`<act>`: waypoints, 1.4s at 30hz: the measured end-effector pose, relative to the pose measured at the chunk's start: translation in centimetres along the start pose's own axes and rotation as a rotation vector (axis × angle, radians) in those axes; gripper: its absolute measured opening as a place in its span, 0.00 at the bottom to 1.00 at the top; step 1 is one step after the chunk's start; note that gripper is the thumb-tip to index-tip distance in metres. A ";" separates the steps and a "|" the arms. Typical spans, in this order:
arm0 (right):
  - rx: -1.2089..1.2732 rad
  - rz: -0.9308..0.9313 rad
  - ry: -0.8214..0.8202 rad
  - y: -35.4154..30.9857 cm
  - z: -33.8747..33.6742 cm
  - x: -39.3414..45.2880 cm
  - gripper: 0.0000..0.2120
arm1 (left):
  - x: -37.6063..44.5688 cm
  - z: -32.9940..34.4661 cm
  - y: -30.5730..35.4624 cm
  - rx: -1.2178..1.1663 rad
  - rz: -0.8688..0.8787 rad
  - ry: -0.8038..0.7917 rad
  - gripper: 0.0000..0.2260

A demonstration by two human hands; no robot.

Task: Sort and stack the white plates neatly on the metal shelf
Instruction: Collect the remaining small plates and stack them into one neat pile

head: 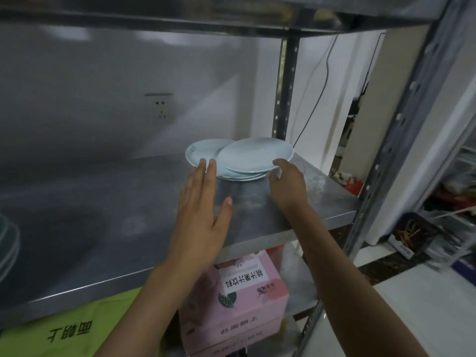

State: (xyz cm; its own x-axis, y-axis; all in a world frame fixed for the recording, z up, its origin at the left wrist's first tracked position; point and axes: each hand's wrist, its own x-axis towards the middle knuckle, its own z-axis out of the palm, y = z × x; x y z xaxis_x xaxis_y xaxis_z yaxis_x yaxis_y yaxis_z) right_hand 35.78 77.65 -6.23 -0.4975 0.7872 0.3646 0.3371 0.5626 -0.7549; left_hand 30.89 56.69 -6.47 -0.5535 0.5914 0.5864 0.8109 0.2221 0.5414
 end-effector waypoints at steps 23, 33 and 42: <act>0.135 -0.216 0.398 -7.0 -6.0 -21.1 0.13 | -6.7 -6.3 1.9 -0.459 -0.029 -0.010 0.32; 0.269 -0.137 0.426 -11.7 -5.5 -30.6 0.12 | -12.4 -13.6 2.2 -0.570 0.079 0.101 0.22; 0.171 -0.294 0.376 -17.9 -6.1 -33.3 0.31 | -14.4 -20.6 4.0 -0.600 0.154 0.316 0.17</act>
State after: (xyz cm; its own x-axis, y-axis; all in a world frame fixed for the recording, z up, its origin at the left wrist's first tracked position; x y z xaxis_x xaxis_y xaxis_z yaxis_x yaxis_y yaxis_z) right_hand 51.15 42.91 -1.54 -0.2185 0.6561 0.7223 0.0748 0.7493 -0.6580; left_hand 38.18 33.04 -0.34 -0.5433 0.3071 0.7814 0.6901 -0.3667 0.6239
